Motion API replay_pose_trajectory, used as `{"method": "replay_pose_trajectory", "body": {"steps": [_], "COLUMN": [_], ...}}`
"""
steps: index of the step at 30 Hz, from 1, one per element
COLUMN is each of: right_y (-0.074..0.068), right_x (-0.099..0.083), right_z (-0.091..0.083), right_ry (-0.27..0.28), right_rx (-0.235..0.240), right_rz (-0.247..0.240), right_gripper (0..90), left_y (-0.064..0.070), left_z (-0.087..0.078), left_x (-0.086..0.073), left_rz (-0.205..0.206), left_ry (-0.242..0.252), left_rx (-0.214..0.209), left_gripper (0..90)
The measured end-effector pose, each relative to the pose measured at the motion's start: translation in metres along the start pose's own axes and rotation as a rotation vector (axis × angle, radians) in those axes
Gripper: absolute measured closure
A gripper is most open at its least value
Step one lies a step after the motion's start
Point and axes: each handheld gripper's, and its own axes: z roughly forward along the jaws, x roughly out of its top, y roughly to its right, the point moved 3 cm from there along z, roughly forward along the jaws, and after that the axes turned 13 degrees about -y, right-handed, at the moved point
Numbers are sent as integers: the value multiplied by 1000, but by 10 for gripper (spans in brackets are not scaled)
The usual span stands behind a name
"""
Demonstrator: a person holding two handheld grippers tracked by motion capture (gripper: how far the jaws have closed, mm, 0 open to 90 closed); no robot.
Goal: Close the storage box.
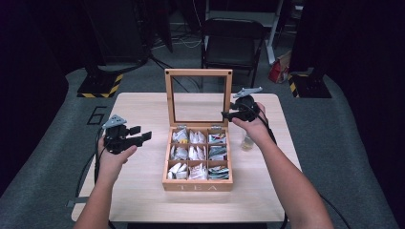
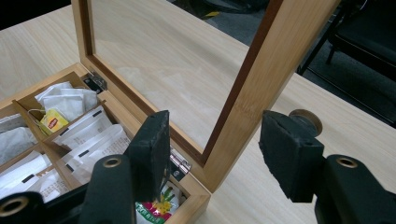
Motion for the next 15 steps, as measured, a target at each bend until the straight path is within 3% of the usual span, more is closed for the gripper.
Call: {"method": "replay_pose_trajectory", "body": {"steps": [12,15], "right_y": [11,14], "right_x": [3,4], "right_z": [7,12], "right_ry": [5,4], "right_rx": [6,17], "right_rz": [45,35], "right_gripper": [424,424], "left_y": [1,0], "left_z": [0,-1], "left_x": [-1,-1], "left_rz": [1,0], "left_ry": [-1,1], "left_rx": [0,1], "left_gripper": [411,411]}}
